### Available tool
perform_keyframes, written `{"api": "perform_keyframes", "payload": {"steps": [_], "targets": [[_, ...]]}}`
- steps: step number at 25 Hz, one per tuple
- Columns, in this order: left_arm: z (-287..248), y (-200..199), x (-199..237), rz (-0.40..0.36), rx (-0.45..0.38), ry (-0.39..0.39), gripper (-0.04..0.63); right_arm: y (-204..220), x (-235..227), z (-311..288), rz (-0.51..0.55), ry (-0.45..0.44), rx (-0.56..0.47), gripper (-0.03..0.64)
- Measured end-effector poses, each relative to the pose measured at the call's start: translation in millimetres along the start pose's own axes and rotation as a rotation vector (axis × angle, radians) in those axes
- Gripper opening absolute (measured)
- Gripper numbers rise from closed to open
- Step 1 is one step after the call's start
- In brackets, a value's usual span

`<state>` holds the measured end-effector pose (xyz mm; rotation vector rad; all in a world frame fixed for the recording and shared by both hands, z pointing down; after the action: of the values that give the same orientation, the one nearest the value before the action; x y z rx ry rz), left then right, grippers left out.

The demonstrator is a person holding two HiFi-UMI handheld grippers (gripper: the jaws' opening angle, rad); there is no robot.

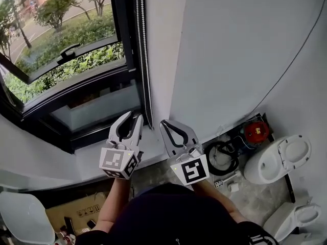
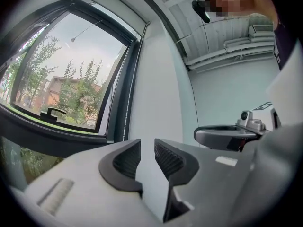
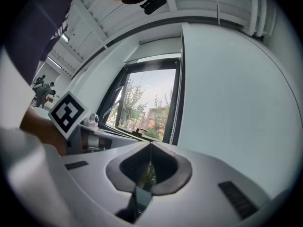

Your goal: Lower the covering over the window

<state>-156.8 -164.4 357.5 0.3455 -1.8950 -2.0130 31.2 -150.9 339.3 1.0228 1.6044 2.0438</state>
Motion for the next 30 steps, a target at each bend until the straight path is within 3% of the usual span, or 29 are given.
{"api": "perform_keyframes", "payload": {"steps": [10,13,22,30], "targets": [[-63.0,-3.1,45.0,-0.040,0.019,0.100,0.077,-10.4,-1.7,-42.4,0.037,0.079,0.006,0.014],[-83.4,-3.1,52.9,-0.088,0.020,0.109,0.077,-10.7,-3.5,-56.1,0.060,0.098,0.021,0.014],[-144.5,-3.9,80.4,-0.155,0.048,0.079,0.077,-12.8,-1.1,-70.6,0.087,0.155,0.050,0.014],[-179.2,3.5,92.6,-0.138,0.107,0.017,0.124,-14.9,-1.7,-70.9,0.076,0.147,0.045,0.014]]}}
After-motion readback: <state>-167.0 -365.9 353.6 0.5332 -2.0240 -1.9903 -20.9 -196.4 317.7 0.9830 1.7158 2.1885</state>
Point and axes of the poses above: the fingertips, and each gripper's own axes: z backward along the fingers, x to its left, y out of its underside, the point moved 10 cm from there along z, backward along the fingers, and after that the axes turned 1 degree about z, right-handed, at the moved point
